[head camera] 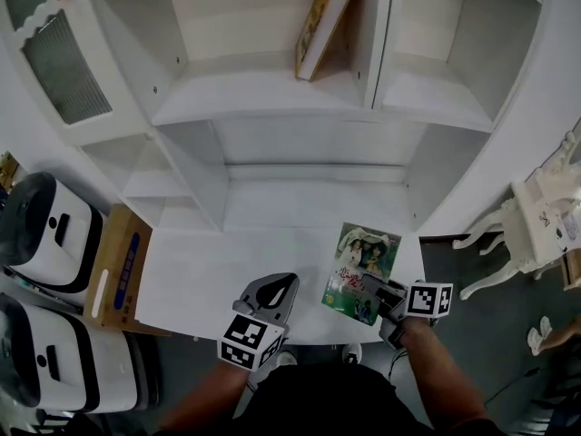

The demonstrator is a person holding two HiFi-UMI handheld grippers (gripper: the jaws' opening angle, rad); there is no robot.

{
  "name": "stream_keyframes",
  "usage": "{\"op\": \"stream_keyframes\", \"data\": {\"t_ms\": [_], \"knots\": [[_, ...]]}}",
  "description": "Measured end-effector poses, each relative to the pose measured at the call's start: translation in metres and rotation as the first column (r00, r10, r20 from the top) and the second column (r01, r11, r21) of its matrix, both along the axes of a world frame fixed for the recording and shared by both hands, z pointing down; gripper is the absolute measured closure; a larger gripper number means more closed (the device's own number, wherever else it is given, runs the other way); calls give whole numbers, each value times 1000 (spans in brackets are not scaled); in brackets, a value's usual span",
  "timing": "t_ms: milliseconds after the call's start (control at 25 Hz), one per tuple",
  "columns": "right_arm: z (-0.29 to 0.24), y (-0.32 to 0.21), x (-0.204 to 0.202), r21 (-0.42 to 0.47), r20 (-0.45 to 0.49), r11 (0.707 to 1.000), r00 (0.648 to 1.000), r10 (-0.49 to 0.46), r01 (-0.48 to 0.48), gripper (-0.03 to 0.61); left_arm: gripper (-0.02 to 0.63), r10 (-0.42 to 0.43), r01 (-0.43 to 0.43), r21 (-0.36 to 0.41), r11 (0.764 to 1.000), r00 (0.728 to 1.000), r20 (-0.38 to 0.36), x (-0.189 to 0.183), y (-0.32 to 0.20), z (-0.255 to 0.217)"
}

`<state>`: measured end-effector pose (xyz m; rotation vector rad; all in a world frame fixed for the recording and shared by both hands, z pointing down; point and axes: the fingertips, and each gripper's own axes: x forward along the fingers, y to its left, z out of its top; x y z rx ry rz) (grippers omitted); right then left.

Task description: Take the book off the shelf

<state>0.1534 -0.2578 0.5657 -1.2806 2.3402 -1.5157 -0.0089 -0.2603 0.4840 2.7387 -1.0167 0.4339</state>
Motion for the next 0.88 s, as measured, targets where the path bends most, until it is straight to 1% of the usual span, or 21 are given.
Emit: {"op": "stream_keyframes", "data": {"t_ms": [120,200,280,360,520,600,720,880], "knots": [[44,-1,-17,-84,6,995,998,-59,60,497,603,-19,20,-20,1000,1000,11,-8,3,12],[67,-3,-25,-131,17,986,995,-103,104,497,603,-33,33,-29,999,999,18,-14,5,18],[90,-5,-31,-193,43,970,989,-144,150,497,603,-46,47,-41,998,999,26,-21,6,23],[110,-5,-36,-257,64,947,982,-180,190,497,603,-58,59,-54,997,998,30,-25,7,28],[140,-7,-46,-334,52,910,969,-243,246,497,603,-76,78,-72,994,997,30,-31,9,34],[150,-10,-50,-362,65,899,969,-240,247,497,603,-79,81,-76,994,996,29,-31,10,35],[165,-14,-47,-402,81,892,979,-189,206,495,603,-77,79,-80,994,997,28,-30,12,35],[182,-13,-39,-447,26,876,982,-188,180,490,603,-83,86,-98,992,996,34,-30,12,39]]}}
